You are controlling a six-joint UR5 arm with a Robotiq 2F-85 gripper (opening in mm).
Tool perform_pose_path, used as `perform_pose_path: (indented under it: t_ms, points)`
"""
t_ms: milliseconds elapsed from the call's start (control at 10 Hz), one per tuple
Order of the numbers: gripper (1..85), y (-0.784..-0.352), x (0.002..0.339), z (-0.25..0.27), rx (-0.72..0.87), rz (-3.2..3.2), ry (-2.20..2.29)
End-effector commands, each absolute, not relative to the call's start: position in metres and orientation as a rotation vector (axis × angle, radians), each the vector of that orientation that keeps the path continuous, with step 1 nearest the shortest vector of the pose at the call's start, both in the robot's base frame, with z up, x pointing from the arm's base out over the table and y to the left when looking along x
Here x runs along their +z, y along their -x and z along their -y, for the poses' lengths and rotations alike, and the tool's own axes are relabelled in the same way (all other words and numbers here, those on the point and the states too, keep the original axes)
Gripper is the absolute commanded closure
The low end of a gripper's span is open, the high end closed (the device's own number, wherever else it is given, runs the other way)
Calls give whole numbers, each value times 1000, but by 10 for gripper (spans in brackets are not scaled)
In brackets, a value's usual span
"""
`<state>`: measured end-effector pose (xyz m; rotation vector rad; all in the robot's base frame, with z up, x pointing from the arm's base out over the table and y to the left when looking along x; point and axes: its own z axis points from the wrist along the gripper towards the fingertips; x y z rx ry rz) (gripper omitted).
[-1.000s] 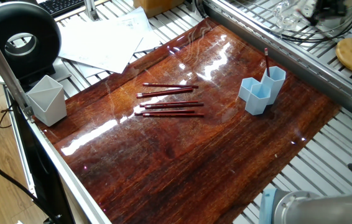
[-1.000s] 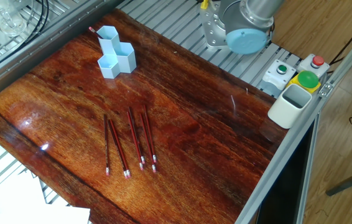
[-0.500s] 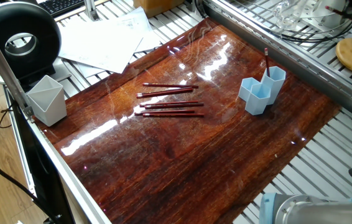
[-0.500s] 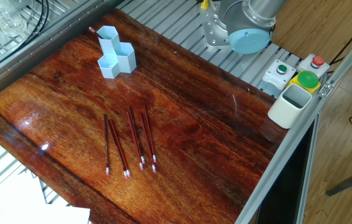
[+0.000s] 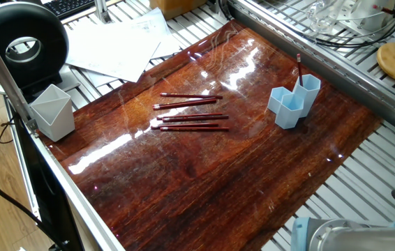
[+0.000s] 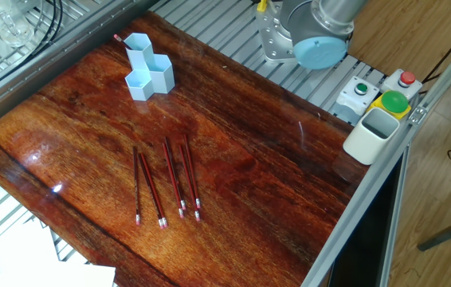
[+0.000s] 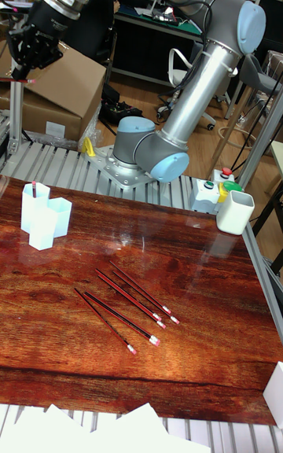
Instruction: Put the pen into the pen holder
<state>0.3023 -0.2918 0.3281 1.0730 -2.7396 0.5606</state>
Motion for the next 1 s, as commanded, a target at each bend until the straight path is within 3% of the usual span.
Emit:
perform_pose_path:
  t_ms: [0, 900]
  points:
    - [847, -293, 329, 291, 528, 2710, -1073]
    - [847, -254, 349, 320, 606, 2559, -912]
